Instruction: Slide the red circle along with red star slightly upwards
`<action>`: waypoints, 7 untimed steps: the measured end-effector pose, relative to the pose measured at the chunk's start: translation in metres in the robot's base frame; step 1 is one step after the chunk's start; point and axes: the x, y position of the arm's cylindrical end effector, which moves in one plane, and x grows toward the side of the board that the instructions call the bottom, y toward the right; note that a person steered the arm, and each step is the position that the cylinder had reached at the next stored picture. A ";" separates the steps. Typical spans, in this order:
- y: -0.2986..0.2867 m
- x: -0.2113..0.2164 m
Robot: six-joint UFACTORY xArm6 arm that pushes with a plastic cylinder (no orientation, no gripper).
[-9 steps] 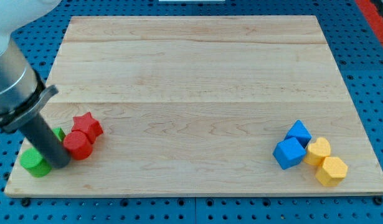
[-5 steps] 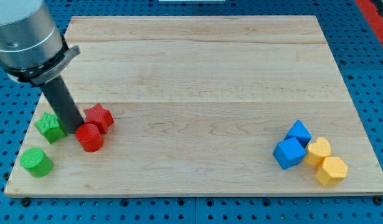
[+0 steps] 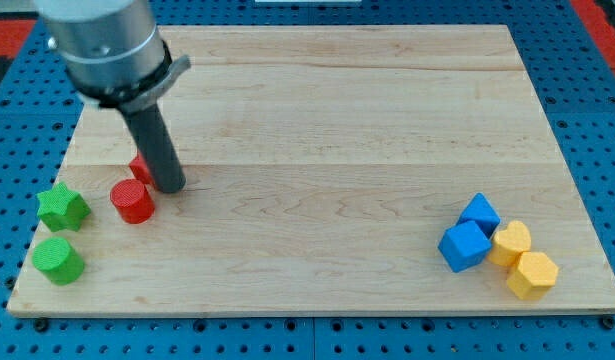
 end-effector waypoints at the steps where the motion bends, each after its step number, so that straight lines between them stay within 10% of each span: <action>1: 0.009 0.030; 3: 0.001 0.122; 7: -0.037 -0.027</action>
